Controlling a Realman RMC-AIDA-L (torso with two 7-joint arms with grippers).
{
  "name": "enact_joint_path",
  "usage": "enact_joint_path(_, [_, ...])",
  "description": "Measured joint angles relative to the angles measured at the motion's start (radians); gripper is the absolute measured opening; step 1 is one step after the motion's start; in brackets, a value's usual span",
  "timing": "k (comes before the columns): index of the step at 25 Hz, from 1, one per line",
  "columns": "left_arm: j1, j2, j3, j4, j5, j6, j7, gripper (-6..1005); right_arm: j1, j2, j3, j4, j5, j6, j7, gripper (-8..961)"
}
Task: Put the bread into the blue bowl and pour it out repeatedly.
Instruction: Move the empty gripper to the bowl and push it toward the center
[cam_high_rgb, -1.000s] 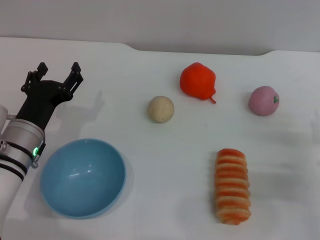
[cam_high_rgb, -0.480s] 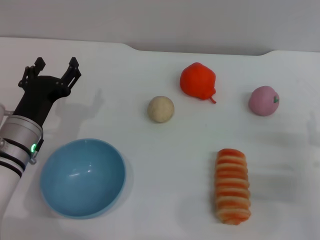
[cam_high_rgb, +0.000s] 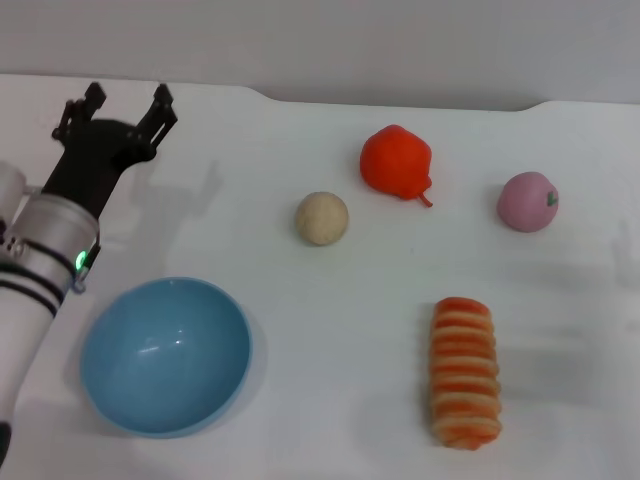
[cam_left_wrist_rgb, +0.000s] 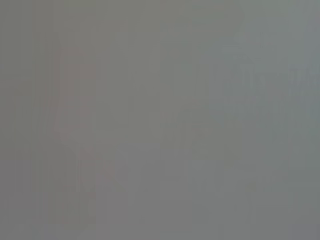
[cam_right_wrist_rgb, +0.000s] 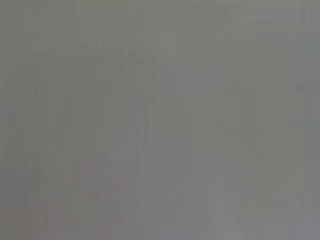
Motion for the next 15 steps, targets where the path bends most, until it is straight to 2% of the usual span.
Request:
enact_joint_path(8, [-0.086,0.003,0.035,0.119,0.02,-0.114,-0.205,866,0.004,-0.001,0.0,-0.003,0.0,0.0,-0.001,508])
enact_joint_path(15, [-0.138,0.004,0.047,0.232,0.152,-0.24,-0.412,865,0.006,-0.003,0.004,-0.006,0.0,0.002,-0.001,507])
